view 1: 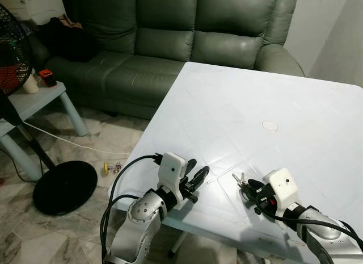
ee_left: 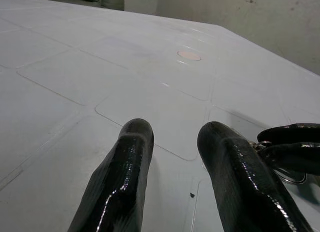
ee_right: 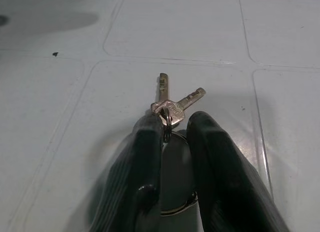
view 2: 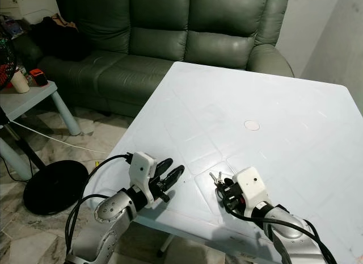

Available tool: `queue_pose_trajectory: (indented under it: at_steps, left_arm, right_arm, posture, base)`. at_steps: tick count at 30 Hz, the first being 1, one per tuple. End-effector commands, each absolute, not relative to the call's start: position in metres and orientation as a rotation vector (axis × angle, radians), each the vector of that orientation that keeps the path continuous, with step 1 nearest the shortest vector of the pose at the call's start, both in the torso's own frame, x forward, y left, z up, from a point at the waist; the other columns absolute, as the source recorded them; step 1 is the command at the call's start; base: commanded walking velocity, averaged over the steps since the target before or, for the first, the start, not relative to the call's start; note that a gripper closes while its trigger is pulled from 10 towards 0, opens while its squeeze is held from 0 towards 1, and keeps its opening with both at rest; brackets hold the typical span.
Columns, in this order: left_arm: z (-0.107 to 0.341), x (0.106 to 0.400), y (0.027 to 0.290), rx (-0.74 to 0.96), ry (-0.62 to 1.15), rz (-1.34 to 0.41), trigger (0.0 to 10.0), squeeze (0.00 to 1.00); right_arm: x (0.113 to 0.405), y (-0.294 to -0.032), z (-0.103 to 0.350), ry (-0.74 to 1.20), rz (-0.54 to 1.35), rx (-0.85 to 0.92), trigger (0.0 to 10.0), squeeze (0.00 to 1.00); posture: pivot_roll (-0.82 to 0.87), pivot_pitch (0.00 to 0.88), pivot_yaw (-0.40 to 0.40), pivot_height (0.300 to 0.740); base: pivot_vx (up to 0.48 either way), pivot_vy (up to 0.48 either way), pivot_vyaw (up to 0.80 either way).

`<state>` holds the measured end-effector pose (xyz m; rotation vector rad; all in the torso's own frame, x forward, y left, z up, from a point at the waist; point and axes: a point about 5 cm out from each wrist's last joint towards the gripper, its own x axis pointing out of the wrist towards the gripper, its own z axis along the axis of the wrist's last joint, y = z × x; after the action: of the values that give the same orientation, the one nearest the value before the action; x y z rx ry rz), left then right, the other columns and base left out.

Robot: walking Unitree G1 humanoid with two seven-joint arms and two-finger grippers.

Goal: Hang keys on a hook

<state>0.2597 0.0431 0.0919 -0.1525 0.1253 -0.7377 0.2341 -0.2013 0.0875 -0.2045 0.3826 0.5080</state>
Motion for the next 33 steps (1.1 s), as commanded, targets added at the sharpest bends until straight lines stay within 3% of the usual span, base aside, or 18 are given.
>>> queue_pose_trajectory:
  at_steps: [1, 2, 3, 13, 14, 19, 27, 28, 29, 33]
  left_arm:
    - [0.098, 0.261, 0.039, -0.166, 0.109, -0.742, 10.0, 0.0]
    - [0.098, 0.261, 0.039, -0.166, 0.109, -0.742, 10.0, 0.0]
    - [0.098, 0.261, 0.039, -0.167, 0.108, -0.742, 10.0, 0.0]
    - [0.1, 0.264, 0.04, -0.17, 0.101, -0.728, 10.0, 0.0]
    - [0.105, 0.27, 0.042, -0.183, 0.084, -0.697, 10.0, 0.0]
    - [0.109, 0.277, 0.044, -0.186, 0.065, -0.658, 10.0, 0.0]
    - [0.138, 0.318, 0.074, -0.171, -0.073, -0.458, 10.0, 0.0]
    - [0.143, 0.324, 0.085, -0.179, -0.086, -0.437, 10.0, 0.0]
    - [0.143, 0.327, 0.089, -0.194, -0.078, -0.429, 10.0, 0.0]
    - [0.146, 0.333, 0.111, -0.196, -0.083, -0.394, 10.0, 0.0]
  right_arm:
    - [0.234, -0.2, 0.091, 0.37, 0.508, -0.212, 4.2, 0.0]
    - [0.234, -0.2, 0.091, 0.37, 0.508, -0.212, 2.8, 0.0]
    - [0.234, -0.199, 0.092, 0.359, 0.519, -0.208, 0.0, 0.0]
    - [0.237, -0.196, 0.1, 0.284, 0.499, -0.134, 0.0, 0.0]
    - [0.242, -0.196, 0.108, 0.226, 0.462, -0.024, 0.0, 0.0]
    - [0.245, -0.195, 0.113, 0.168, 0.445, 0.044, 0.0, 0.0]
    - [0.263, -0.203, 0.137, -0.121, 0.175, 0.208, 0.0, 0.0]
    - [0.267, -0.206, 0.135, -0.11, 0.118, 0.209, 4.6, 0.0]
    - [0.268, -0.208, 0.135, -0.105, 0.094, 0.21, 10.0, 0.0]
    - [0.267, -0.213, 0.141, -0.182, 0.029, 0.225, 10.0, 0.0]
  posture:
    - [-0.01, 0.016, -0.006, 0.74]
    - [-0.01, 0.016, -0.006, 0.74]
    - [-0.01, 0.016, -0.006, 0.74]
    - [0.0, 0.014, -0.006, 0.74]
    - [0.0, 0.012, -0.005, 0.74]
    - [0.0, 0.008, -0.003, 0.74]
    - [0.0, 0.0, 0.003, 0.74]
    - [0.0, 0.0, 0.004, 0.74]
    - [0.0, 0.0, 0.004, 0.74]
    - [0.0, 0.0, 0.008, 0.74]
  base:
    - [0.0, 0.0, 0.0]
    - [0.0, 0.0, 0.0]
    - [0.0, 0.0, 0.0]
    - [0.0, 0.0, 0.0]
    - [0.0, 0.0, 0.0]
    - [0.0, 0.0, 0.0]
    - [0.0, 0.0, 0.0]
    - [0.0, 0.0, 0.0]
    - [0.0, 0.0, 0.0]
    - [0.0, 0.0, 0.0]
